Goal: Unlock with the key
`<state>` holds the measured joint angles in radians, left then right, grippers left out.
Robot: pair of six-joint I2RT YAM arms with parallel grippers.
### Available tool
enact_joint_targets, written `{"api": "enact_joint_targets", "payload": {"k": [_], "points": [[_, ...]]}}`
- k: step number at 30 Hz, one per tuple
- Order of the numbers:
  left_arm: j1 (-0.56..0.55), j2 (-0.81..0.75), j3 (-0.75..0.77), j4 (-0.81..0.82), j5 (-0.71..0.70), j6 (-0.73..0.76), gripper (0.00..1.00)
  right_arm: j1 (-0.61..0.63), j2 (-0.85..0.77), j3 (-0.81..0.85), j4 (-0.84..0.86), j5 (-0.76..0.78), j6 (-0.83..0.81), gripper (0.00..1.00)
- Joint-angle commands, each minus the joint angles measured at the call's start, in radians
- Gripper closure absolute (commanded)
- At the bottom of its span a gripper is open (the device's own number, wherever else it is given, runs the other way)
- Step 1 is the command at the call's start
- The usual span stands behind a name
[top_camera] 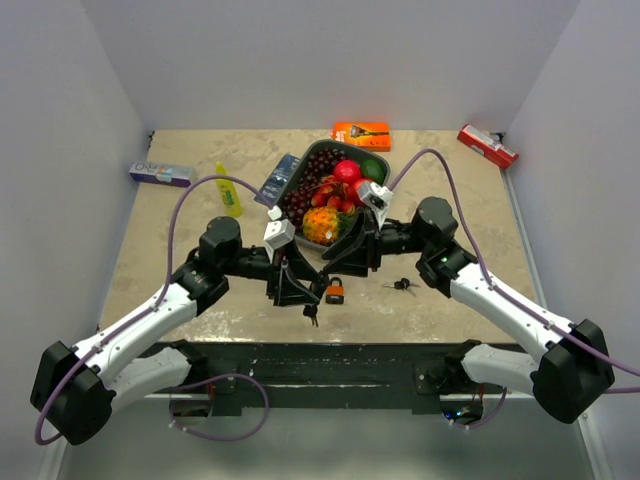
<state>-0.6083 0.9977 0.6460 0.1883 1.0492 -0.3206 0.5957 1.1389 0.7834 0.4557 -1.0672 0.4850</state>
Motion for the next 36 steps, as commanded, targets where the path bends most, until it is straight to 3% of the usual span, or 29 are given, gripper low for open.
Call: {"api": "enact_joint_targets", "payload": {"k": [1, 9, 19, 23, 36], "points": [[0.015, -0.039, 0.02, 0.031, -0.133, 0.063, 1.0, 0.006, -0.002, 0.031, -0.106, 0.169, -0.045, 1.0], [0.013, -0.014, 0.046, -0.098, -0.328, 0.133, 1.0, 0.081, 0.077, 0.108, -0.242, 0.542, -0.042, 1.0], [0.012, -0.016, 0.058, -0.187, -0.59, 0.176, 1.0, 0.124, 0.183, 0.168, -0.319, 0.845, 0.056, 1.0], [0.008, -0.005, 0.066, -0.224, -0.601, 0.189, 1.0, 0.142, 0.209, 0.198, -0.353, 1.002, 0.09, 1.0], [-0.019, 0.005, 0.07, -0.262, -0.696, 0.213, 1.0, 0.19, 0.314, 0.269, -0.351, 1.09, 0.124, 1.0]]}}
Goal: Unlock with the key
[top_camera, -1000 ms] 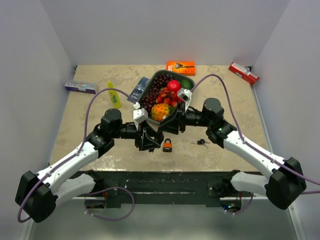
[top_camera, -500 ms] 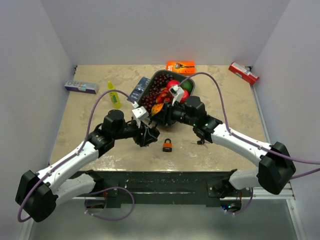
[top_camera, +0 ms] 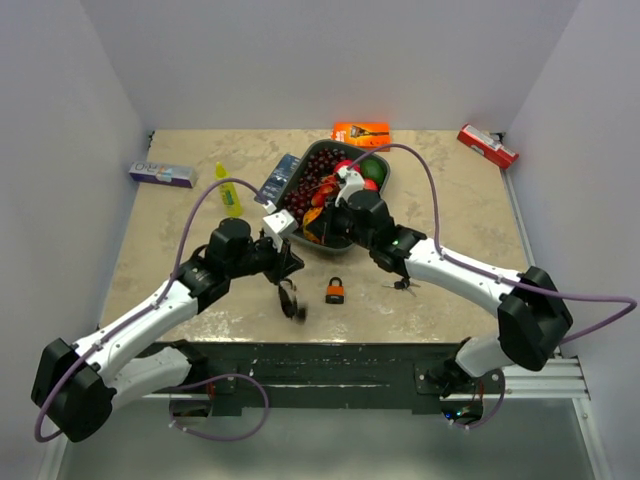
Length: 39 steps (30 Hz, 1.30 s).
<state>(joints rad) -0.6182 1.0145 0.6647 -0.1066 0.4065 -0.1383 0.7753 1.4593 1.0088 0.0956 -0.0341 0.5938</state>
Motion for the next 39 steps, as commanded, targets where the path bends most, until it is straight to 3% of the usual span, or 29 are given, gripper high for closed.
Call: {"api": "enact_joint_targets", "payload": {"k": [1, 7, 11, 14, 15, 17, 18, 21, 22, 26, 30, 33, 39], "points": [[-0.011, -0.011, 0.05, 0.028, -0.064, 0.031, 1.0, 0.009, -0.01, 0.04, 0.012, 0.059, 0.017, 1.0], [-0.012, 0.021, 0.027, -0.011, -0.118, 0.009, 1.0, 0.009, -0.034, 0.016, 0.013, 0.065, 0.008, 1.0], [-0.011, 0.065, 0.035, -0.051, -0.195, -0.085, 0.98, 0.01, -0.063, -0.018, 0.015, 0.063, -0.018, 1.0], [-0.011, 0.09, 0.039, -0.085, -0.236, -0.157, 0.84, 0.009, -0.097, -0.054, 0.019, 0.037, -0.048, 1.0], [-0.009, 0.085, 0.035, -0.088, -0.251, -0.176, 0.73, 0.009, -0.117, -0.067, 0.032, 0.037, -0.064, 0.96], [-0.009, 0.064, 0.004, -0.096, -0.271, -0.233, 0.63, 0.01, -0.138, -0.108, 0.044, -0.022, -0.089, 0.91], [-0.006, 0.053, -0.007, -0.1, -0.309, -0.256, 0.44, 0.01, -0.149, -0.122, 0.053, -0.041, -0.118, 0.88], [0.033, 0.019, -0.05, -0.11, -0.327, -0.316, 0.18, 0.031, -0.2, -0.18, 0.068, -0.093, -0.185, 0.69], [0.055, 0.016, -0.054, -0.116, -0.321, -0.326, 0.15, 0.048, -0.227, -0.193, 0.072, -0.098, -0.212, 0.59], [0.175, 0.035, -0.008, -0.136, -0.249, -0.307, 0.09, 0.182, -0.244, -0.231, 0.044, -0.056, -0.295, 0.44], [0.39, 0.071, 0.033, -0.128, -0.158, -0.274, 0.04, 0.379, -0.191, -0.24, 0.058, -0.004, -0.328, 0.36], [0.487, 0.079, 0.032, -0.116, -0.193, -0.241, 0.03, 0.516, -0.097, -0.205, 0.052, 0.083, -0.35, 0.28], [0.528, 0.045, 0.019, -0.104, -0.209, -0.204, 0.02, 0.671, 0.135, -0.055, -0.013, 0.278, -0.377, 0.2]]}}
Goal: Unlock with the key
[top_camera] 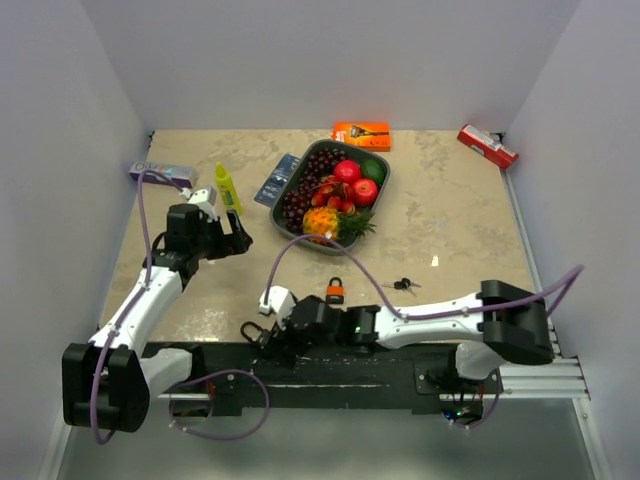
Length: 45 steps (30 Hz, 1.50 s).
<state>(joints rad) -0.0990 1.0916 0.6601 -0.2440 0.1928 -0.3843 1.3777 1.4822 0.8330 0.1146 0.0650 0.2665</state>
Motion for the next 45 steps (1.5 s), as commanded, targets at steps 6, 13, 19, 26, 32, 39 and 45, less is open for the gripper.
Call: {"api": "enact_joint_targets", "payload": {"k": [6, 13, 19, 26, 32, 39, 45], "points": [[0.008, -0.062, 0.022, 0.038, 0.019, 0.051, 0.01, 0.093, 0.246, 0.23, -0.099, 0.324, -0.004, 0.17], [0.008, -0.094, 0.021, 0.045, 0.036, 0.061, 0.01, 0.106, 0.358, 0.327, -0.17, 0.355, 0.005, 0.16], [0.008, -0.101, 0.027, 0.043, 0.057, 0.068, 0.01, 0.109, 0.444, 0.402, -0.239, 0.378, 0.016, 0.17], [0.008, -0.13, 0.027, 0.045, 0.077, 0.071, 0.01, 0.109, 0.523, 0.48, -0.312, 0.401, 0.029, 0.21], [0.008, -0.148, 0.027, 0.049, 0.094, 0.073, 0.02, 0.124, 0.572, 0.538, -0.389, 0.476, 0.039, 0.24], [0.008, -0.156, 0.027, 0.049, 0.114, 0.071, 0.02, 0.141, 0.625, 0.58, -0.47, 0.532, 0.036, 0.21], [0.008, -0.164, 0.024, 0.057, 0.125, 0.071, 0.02, 0.142, 0.625, 0.58, -0.507, 0.55, 0.066, 0.43]]}}
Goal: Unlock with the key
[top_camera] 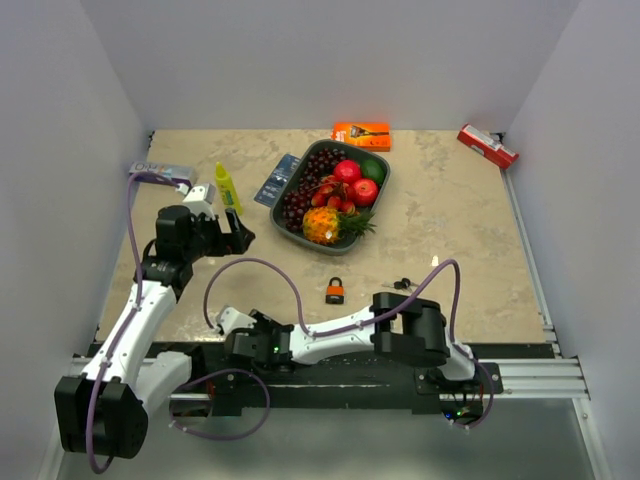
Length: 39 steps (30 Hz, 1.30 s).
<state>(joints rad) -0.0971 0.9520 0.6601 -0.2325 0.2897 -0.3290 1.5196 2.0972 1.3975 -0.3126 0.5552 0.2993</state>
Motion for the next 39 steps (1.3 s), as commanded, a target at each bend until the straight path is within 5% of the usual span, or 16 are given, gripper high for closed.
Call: {"api": "enact_joint_targets", "payload": {"k": [1, 11, 21, 27, 32, 34, 39], "points": [[0.007, -0.024, 0.024, 0.045, 0.028, 0.015, 0.03, -0.001, 0.004, 0.009, -0.071, 0.055, 0.037, 0.47], [0.007, -0.036, 0.016, 0.058, 0.049, 0.03, 0.04, -0.09, -0.248, -0.133, 0.131, -0.225, 0.027, 0.83], [0.007, -0.084, 0.021, 0.093, 0.046, 0.041, 0.04, -0.464, -0.585, -0.5, 0.519, -0.947, 0.054, 1.0], [0.007, -0.153, -0.014, 0.217, 0.277, 0.039, 0.05, -0.666, -0.651, -0.589, 0.687, -1.337, 0.112, 1.0], [-0.004, -0.154, -0.135, 0.673, 0.749, -0.134, 0.08, -0.794, -0.672, -0.629, 0.871, -1.555, 0.247, 1.0], [-0.041, -0.127, -0.174, 0.8, 0.83, -0.244, 0.1, -0.815, -0.689, -0.624, 0.888, -1.612, 0.271, 1.0], [-0.176, -0.076, -0.137, 0.696, 0.893, -0.13, 0.1, -0.823, -0.704, -0.623, 0.971, -1.69, 0.354, 1.0]]}}
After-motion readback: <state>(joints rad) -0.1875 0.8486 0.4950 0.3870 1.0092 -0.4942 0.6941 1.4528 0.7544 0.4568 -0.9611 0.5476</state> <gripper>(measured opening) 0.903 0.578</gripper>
